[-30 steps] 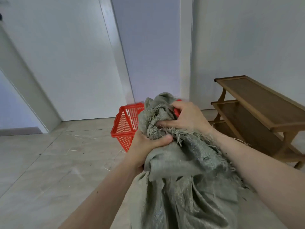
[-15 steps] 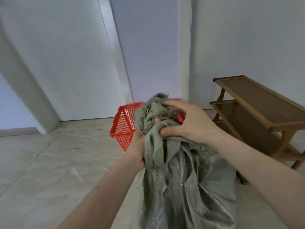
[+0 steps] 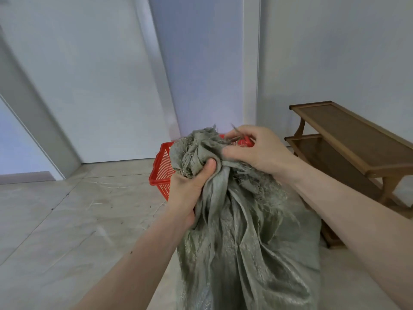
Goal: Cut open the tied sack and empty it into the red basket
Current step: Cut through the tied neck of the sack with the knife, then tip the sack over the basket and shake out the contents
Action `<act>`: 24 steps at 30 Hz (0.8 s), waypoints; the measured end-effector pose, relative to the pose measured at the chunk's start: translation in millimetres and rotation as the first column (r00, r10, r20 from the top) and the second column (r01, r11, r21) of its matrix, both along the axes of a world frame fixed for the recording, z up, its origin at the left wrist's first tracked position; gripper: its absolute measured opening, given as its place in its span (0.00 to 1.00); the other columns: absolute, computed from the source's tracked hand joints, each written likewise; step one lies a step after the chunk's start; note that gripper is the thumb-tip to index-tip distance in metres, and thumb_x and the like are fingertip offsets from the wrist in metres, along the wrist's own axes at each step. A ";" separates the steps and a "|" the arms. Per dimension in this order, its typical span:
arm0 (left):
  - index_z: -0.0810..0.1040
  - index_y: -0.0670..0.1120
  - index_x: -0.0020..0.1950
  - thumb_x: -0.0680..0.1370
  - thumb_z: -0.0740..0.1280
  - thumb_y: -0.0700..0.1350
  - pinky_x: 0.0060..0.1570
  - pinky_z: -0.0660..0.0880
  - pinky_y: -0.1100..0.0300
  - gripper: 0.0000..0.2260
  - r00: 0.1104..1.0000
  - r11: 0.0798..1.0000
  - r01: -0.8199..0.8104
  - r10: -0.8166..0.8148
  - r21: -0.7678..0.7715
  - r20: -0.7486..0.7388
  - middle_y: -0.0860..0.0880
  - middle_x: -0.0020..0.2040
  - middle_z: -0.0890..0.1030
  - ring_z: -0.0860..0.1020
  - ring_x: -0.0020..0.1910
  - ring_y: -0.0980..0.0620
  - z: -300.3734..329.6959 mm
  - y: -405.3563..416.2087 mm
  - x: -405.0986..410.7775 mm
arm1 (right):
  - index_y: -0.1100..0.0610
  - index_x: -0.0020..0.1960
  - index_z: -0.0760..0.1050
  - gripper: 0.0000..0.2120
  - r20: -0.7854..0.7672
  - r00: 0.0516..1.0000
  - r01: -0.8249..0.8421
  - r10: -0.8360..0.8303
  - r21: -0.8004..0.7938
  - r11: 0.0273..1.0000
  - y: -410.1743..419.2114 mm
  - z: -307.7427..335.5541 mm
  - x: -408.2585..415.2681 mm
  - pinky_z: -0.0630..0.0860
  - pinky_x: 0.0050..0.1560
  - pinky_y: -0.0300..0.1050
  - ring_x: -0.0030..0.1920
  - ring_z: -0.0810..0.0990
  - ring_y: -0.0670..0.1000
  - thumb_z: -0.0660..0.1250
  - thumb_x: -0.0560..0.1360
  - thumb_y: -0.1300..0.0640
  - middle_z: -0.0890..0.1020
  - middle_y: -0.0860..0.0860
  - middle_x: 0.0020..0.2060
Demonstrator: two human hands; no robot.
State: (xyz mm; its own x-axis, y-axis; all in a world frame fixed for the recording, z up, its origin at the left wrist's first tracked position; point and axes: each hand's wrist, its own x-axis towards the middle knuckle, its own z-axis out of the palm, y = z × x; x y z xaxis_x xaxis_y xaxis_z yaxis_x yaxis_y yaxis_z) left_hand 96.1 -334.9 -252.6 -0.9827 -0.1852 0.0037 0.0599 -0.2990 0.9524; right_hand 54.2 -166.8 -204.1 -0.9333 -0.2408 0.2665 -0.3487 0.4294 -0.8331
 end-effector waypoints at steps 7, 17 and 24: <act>0.80 0.43 0.64 0.66 0.74 0.55 0.53 0.81 0.43 0.30 0.981 0.987 0.149 -0.156 0.064 0.118 0.41 0.55 0.86 0.85 0.53 0.41 15.6 3.7 -2.0 | 0.35 0.73 0.64 0.46 -0.064 0.996 -0.058 0.058 0.000 0.998 -14.2 -28.4 14.5 0.71 0.66 0.40 0.63 0.76 0.38 0.75 0.58 0.28 0.77 0.36 0.65; 0.77 0.48 0.66 0.66 0.71 0.62 0.44 0.83 0.56 0.32 0.937 0.957 0.288 -0.281 -0.005 0.205 0.46 0.57 0.85 0.85 0.53 0.49 5.8 -5.3 -1.4 | 0.51 0.55 0.84 0.22 -0.041 0.998 -0.047 0.040 -0.186 0.982 -13.5 -26.8 -19.8 0.78 0.62 0.53 0.52 0.85 0.44 0.82 0.64 0.49 0.87 0.44 0.49; 0.65 0.57 0.74 0.54 0.81 0.66 0.57 0.80 0.52 0.52 0.987 0.969 0.156 -0.161 -0.192 -0.009 0.50 0.67 0.79 0.80 0.64 0.48 -29.9 -8.9 -30.6 | 0.55 0.47 0.83 0.10 0.168 0.972 -0.083 0.163 -0.403 0.911 -7.8 -30.8 -39.5 0.81 0.42 0.38 0.42 0.87 0.45 0.79 0.68 0.61 0.88 0.46 0.40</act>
State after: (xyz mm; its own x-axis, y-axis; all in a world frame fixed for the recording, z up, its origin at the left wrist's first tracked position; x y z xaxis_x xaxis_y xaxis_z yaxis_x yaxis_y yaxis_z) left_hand 65.5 -343.9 -282.4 -0.9986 -0.0207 0.0480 0.0502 -0.1204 0.9915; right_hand 14.6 -174.6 -234.9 -0.9456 -0.2707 0.1803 -0.1926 0.0195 -0.9811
